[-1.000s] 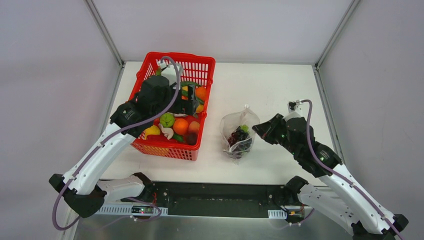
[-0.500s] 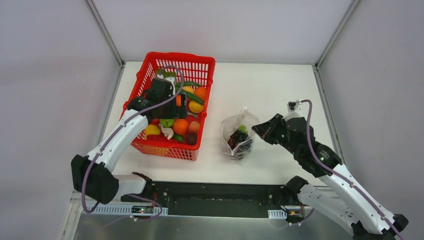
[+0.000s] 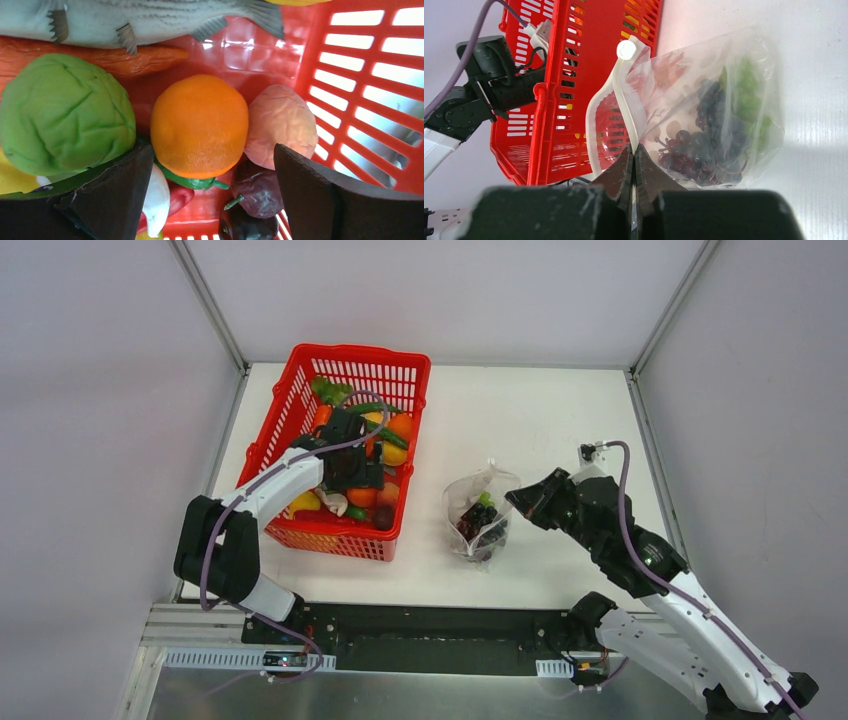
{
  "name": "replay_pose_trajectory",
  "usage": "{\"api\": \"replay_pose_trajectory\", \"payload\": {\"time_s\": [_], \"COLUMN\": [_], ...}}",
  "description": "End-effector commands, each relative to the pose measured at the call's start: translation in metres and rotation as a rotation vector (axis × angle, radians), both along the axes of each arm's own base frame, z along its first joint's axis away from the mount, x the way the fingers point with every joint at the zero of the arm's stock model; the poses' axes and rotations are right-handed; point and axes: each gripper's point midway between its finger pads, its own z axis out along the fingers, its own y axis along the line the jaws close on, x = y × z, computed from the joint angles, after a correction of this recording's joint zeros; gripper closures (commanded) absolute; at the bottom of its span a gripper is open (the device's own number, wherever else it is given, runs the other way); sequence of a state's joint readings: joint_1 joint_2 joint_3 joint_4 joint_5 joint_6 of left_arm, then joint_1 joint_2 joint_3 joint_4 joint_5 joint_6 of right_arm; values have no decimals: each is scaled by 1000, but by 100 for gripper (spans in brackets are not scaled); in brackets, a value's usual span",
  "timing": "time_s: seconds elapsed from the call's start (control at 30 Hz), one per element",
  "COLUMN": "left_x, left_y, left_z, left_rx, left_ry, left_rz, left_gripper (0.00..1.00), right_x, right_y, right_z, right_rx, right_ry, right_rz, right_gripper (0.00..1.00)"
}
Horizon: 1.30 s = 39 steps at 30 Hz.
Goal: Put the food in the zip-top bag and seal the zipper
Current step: Pick up the fake fruit from the bin.
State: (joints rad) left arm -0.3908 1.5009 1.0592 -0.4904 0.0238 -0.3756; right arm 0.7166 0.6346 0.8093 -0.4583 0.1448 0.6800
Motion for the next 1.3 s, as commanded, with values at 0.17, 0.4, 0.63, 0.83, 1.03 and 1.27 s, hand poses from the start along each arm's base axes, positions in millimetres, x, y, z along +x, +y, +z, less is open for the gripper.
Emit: {"api": "replay_pose_trajectory", "payload": {"time_s": [0.17,0.4,0.63,0.83,1.03,1.27], "left_x": [8,4,2,0,-4,-15], "left_y": [18,21,19,14,12,6], "left_z": [-33,-39,-23,7,56,112], "left_rx": [42,52,33,-23,-89,-195], "left_ry": [-23,-16,-44,-108,-226,-350], "left_rz": [167,174,150,121,100,68], "left_gripper": [18,32,57,63,64,64], "right_x": [4,4,5,4,5,4], "right_y": [2,2,4,4,5,5], "right_z": [14,15,14,15,15,14], "right_rx": [34,37,38,39,39,41], "right_ry": [-33,-37,-32,-33,-32,-31], "right_rz": [-3,-6,-2,0,0,4], "right_gripper": [100,100,100,100,100,100]}}
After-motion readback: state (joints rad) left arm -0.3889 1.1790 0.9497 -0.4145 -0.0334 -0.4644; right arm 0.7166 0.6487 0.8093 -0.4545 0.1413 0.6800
